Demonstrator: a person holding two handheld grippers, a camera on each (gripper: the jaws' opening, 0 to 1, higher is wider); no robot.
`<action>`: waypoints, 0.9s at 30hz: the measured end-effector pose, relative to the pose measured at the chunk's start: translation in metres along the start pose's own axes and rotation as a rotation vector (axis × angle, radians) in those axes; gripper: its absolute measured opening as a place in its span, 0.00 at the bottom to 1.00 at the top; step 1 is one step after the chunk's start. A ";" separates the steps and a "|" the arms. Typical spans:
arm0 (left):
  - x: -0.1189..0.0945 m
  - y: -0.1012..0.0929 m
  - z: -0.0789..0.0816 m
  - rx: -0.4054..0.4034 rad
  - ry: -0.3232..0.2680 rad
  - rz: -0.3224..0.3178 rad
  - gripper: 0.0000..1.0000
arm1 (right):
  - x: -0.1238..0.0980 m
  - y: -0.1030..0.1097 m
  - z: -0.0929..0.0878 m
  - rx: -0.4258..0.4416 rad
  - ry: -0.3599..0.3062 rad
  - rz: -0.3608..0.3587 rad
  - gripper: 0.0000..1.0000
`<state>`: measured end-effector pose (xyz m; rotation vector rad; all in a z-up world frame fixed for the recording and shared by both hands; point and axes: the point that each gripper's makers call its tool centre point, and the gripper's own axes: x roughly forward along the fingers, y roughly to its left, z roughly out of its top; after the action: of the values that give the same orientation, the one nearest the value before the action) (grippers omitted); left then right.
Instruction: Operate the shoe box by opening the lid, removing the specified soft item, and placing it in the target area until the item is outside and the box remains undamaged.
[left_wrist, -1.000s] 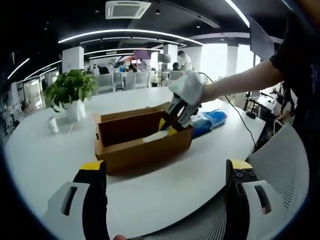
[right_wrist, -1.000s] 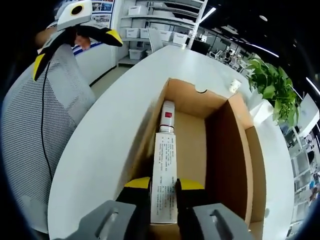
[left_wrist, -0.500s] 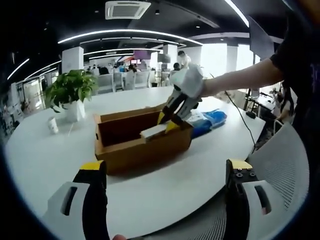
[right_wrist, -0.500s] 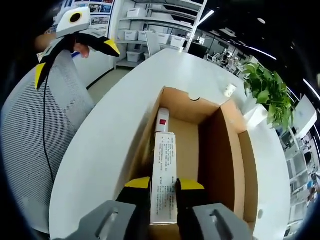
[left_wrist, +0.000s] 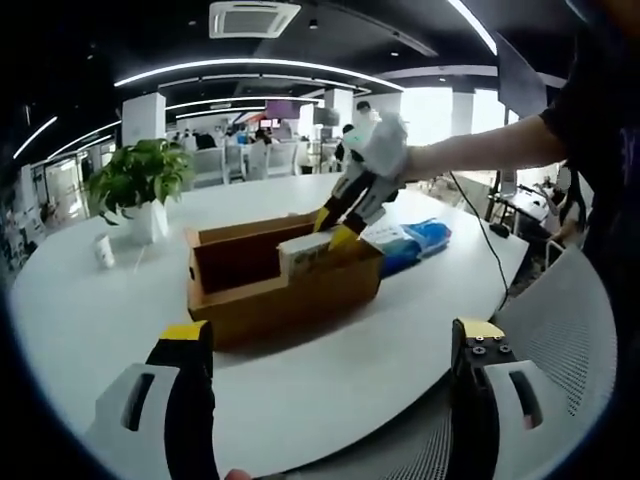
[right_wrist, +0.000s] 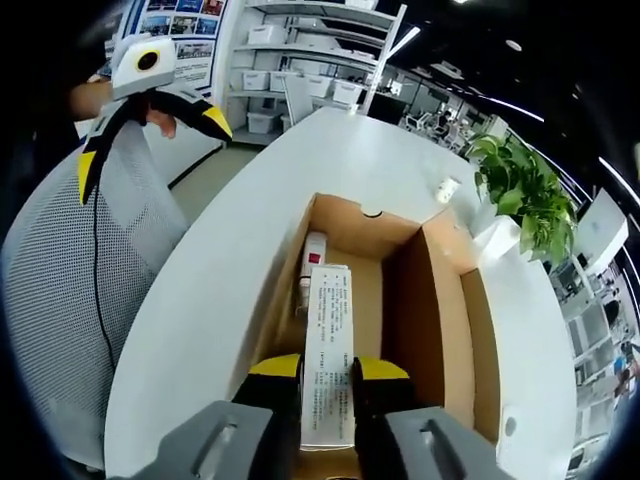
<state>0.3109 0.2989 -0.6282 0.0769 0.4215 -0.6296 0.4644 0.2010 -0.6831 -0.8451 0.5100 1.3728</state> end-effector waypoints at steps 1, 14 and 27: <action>0.000 0.000 0.000 0.001 0.001 0.000 0.99 | -0.002 -0.001 0.001 0.001 -0.003 -0.002 0.14; 0.000 -0.001 0.000 -0.002 0.000 -0.007 0.99 | -0.024 -0.009 0.001 0.024 -0.032 -0.023 0.14; 0.000 -0.003 0.000 -0.008 0.001 -0.020 0.99 | -0.054 -0.020 -0.012 0.043 -0.036 -0.071 0.14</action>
<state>0.3095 0.2968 -0.6280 0.0652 0.4266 -0.6479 0.4774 0.1577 -0.6449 -0.7949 0.4755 1.3050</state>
